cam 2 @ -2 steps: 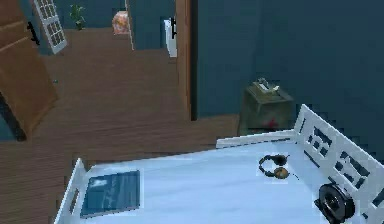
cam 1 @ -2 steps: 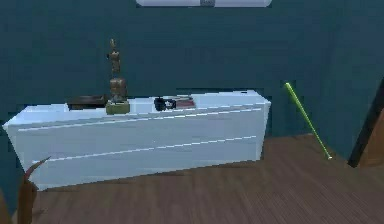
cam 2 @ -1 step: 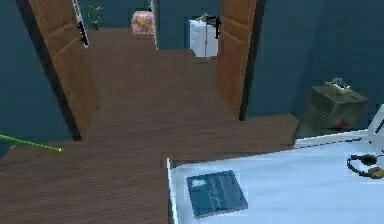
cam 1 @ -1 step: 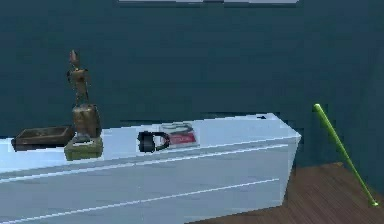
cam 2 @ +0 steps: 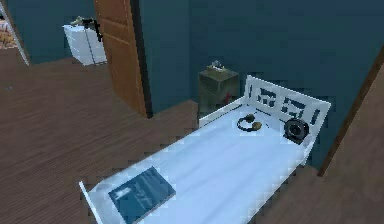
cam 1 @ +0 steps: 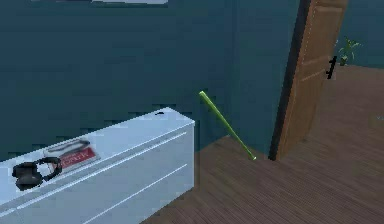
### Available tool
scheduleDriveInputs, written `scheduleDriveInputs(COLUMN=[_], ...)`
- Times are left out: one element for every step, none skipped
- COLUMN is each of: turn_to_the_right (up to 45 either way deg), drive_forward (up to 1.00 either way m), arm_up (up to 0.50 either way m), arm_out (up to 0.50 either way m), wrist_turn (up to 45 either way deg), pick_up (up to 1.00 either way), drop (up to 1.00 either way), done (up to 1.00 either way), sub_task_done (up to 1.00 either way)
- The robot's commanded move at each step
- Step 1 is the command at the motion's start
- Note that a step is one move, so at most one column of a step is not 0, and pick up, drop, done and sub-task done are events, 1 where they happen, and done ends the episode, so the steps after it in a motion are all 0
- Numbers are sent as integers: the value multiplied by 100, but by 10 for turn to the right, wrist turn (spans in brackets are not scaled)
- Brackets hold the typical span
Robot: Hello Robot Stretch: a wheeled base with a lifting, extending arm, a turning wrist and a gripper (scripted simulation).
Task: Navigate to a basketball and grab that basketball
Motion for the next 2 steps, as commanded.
scheduleDriveInputs(turn_to_the_right=[0,330], drive_forward=[20,0], arm_up=[0,0], arm_out=[0,0], wrist_turn=[0,0], pick_up=[0,0], drop=[0,0], done=[0,0], sub_task_done=[0,0])
